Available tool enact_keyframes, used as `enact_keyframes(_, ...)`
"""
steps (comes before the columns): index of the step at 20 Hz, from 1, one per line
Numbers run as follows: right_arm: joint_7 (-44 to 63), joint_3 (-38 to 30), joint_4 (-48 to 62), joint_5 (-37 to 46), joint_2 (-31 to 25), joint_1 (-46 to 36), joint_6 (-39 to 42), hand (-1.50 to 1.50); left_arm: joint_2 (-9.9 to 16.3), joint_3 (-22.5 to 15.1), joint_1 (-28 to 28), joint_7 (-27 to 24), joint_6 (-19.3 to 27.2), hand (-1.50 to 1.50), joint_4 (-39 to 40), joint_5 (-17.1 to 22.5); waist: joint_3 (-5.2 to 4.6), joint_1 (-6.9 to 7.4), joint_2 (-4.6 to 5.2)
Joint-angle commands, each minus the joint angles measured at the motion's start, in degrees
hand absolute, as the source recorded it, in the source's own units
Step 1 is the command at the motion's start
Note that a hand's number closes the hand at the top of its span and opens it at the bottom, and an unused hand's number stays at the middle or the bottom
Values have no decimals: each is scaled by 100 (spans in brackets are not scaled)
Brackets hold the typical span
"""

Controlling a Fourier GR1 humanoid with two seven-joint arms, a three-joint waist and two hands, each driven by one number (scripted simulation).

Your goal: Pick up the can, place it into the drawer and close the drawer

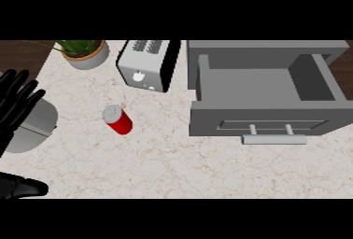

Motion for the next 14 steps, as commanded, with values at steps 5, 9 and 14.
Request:
enact_keyframes(5, 86, -467, -174, -411, -100, 294, 434, -150, 40, 247, -747, 861, 537, -150, 403, 805, 0, -21, 3)
enact_keyframes(9, -271, -687, 80, -533, 3, 447, 794, -150, -535, -199, -168, 590, 607, -150, 237, 420, 1, -7, 0)
enact_keyframes(14, -295, -628, -265, -429, 398, 771, 979, -150, -561, -358, -781, 459, 649, -150, 946, 279, 0, -35, 4)
